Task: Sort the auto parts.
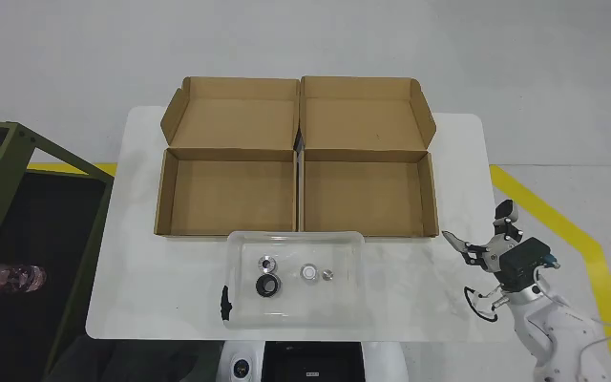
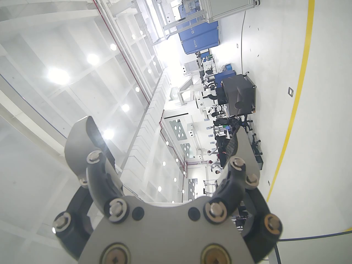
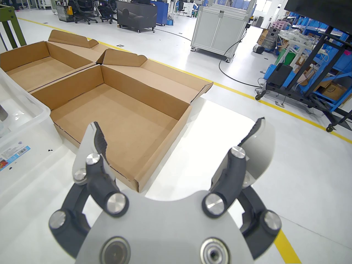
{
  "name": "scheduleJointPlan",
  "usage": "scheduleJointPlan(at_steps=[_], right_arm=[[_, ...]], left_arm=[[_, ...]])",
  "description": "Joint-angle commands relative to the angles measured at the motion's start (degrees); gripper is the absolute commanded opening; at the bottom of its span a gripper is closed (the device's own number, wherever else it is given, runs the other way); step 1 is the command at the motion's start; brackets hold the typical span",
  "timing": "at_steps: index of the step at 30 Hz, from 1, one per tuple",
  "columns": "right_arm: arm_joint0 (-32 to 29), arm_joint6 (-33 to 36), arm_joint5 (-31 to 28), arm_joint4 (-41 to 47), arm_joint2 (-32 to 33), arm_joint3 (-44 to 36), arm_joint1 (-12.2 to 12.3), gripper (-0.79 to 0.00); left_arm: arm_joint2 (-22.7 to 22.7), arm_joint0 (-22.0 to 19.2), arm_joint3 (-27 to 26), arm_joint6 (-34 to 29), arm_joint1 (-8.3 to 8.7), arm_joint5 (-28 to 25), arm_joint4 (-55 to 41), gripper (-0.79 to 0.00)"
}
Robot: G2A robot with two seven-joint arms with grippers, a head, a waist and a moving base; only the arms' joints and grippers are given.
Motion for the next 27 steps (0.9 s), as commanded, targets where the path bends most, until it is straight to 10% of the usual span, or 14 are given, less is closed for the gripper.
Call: scheduleJointPlan(at_steps=[1, 27], right_arm=[[0.0, 0.0, 0.0, 0.0, 0.0, 0.0, 0.0, -0.001], [0.7, 6.14, -4.22, -0.13, -1.53, -2.21, 0.39, 0.0]], left_arm=[[0.0, 0.0, 0.0, 0.0, 0.0, 0.0, 0.0, -0.001], [0.0, 0.0, 0.0, 0.0, 0.0, 0.0, 0.0, 0.0]])
